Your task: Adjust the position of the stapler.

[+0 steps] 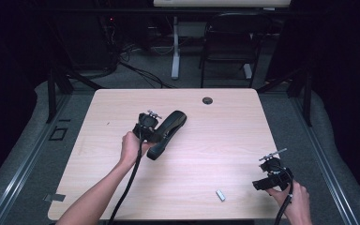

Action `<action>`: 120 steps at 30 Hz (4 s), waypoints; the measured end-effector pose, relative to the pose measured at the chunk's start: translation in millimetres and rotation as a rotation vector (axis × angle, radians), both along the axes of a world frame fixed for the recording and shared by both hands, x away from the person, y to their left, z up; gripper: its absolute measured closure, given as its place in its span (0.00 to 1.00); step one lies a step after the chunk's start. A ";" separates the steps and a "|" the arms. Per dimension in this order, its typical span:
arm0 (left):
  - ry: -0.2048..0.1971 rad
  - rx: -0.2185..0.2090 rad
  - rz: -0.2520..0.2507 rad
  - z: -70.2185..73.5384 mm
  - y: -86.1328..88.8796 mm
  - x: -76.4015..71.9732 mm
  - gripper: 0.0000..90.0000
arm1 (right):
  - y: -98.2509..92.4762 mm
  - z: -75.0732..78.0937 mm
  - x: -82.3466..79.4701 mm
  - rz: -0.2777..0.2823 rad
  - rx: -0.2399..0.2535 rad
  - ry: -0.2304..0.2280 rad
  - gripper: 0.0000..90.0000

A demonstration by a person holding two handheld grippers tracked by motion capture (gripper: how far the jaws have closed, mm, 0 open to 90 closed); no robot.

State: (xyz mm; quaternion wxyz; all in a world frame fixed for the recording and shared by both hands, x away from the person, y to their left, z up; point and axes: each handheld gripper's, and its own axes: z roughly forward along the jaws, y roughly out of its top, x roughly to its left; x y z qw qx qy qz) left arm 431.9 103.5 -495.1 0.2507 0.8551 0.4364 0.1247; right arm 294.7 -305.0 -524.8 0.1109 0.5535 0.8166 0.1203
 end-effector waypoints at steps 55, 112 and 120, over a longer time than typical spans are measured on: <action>0.002 -0.086 -0.131 3.5 55.9 -84.3 0.43 | 3.2 1.4 -1.1 0.023 0.010 0.007 0.26; 0.091 -0.197 -0.171 -4.3 74.1 -108.7 1.00 | 5.1 1.8 0.4 0.032 0.003 0.021 0.27; 0.095 -0.207 -0.213 -5.9 61.5 -113.5 1.00 | 6.2 2.6 -1.4 0.022 0.011 0.007 0.28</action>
